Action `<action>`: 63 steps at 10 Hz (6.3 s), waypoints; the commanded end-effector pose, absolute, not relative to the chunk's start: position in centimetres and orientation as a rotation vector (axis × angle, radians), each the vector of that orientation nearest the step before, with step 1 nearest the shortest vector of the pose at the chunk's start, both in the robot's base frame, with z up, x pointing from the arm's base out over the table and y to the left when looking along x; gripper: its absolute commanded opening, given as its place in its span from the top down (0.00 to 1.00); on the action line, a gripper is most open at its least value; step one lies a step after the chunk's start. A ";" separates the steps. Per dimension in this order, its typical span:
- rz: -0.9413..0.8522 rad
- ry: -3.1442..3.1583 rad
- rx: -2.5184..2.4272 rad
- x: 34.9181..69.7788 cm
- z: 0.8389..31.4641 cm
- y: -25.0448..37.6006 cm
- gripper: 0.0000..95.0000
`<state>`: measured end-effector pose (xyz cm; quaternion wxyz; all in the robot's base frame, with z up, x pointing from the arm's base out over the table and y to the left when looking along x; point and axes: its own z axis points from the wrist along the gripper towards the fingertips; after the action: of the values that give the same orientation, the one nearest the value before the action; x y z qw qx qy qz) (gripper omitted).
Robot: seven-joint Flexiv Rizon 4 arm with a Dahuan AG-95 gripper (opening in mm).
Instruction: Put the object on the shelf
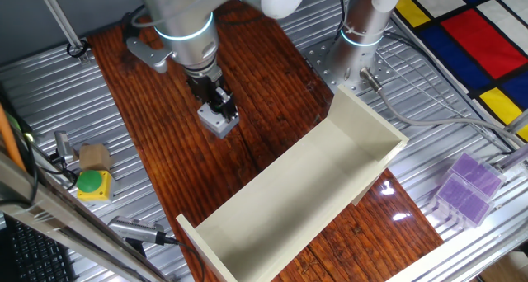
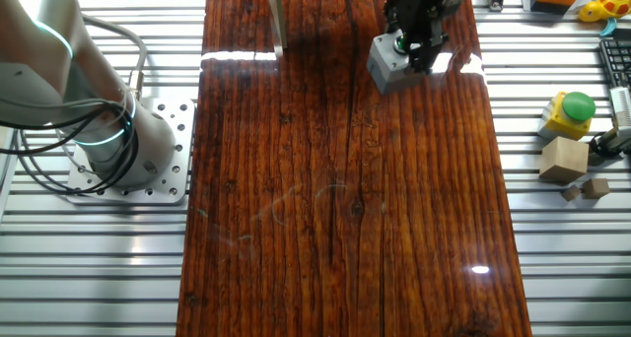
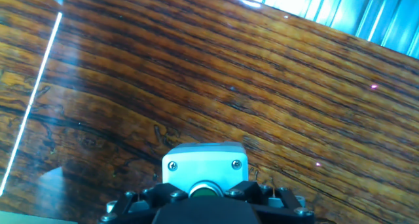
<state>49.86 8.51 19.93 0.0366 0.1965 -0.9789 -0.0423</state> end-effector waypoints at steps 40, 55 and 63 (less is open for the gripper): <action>-0.089 -3.043 0.261 43.2 31.7 31.5 1.00; -0.132 -2.997 0.421 42.4 34.6 29.8 0.20; -0.099 -2.953 0.515 44.5 32.4 20.8 1.00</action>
<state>44.38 21.07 32.82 0.0712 0.1667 -0.9830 -0.0292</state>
